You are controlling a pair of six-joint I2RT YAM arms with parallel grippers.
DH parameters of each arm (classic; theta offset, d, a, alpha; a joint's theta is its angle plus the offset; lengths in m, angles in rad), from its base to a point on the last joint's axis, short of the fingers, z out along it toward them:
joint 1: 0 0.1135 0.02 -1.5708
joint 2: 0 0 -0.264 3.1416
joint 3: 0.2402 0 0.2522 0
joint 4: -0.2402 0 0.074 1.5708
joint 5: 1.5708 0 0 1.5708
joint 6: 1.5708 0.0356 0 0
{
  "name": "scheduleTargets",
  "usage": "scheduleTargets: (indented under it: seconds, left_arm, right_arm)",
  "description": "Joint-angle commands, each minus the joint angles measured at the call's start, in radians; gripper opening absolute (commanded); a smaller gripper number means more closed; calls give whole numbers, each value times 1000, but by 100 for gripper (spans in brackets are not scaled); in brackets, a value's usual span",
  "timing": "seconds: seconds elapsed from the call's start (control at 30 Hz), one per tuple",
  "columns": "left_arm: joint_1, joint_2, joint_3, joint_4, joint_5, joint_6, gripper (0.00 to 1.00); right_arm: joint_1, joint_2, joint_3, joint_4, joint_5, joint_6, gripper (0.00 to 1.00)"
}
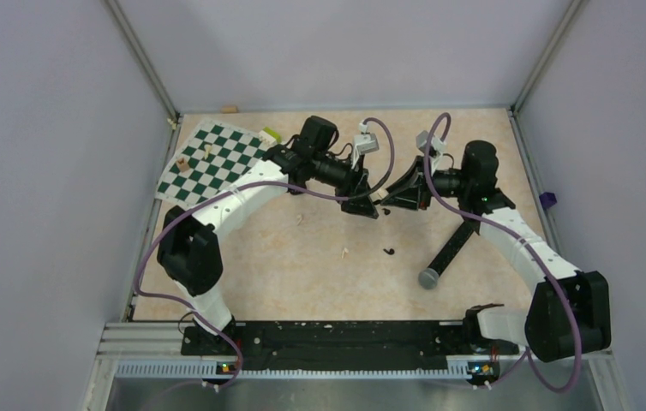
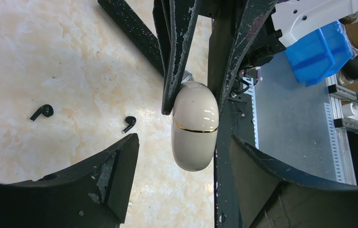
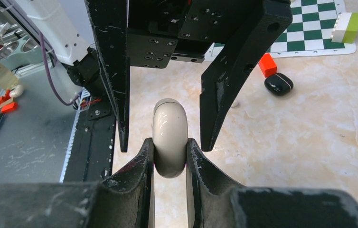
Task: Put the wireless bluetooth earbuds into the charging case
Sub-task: Pick up the charging case at the center of the board.
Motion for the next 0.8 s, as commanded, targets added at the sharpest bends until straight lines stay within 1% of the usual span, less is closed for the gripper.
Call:
scheduleTargets:
  seconds: [0.0, 0.1, 0.17, 0.23, 0.4, 0.6, 0.77]
  left_arm:
    - [-2, -23, 5, 46, 40, -15, 76]
    - [-2, -24, 4, 46, 39, -13, 78]
    - [-3, -25, 1, 46, 34, -11, 82]
    - [-3, -25, -4, 45, 21, -10, 84]
    - [-4, -22, -3, 45, 3, -9, 87]
    - [-15, -12, 0, 45, -3, -5, 84]
    - [-29, -10, 1, 36, -39, 9, 87]
  right_arm:
    - [7, 8, 11, 2, -11, -38, 0]
    - [11, 13, 17, -22, -6, -58, 0]
    - [14, 16, 21, -34, -5, -68, 0]
    - [13, 15, 22, -38, -7, -71, 0]
    - [15, 14, 22, -42, -9, -73, 0]
    - [18, 17, 22, -43, -13, -72, 0]
    - [19, 20, 25, -47, -19, -72, 0]
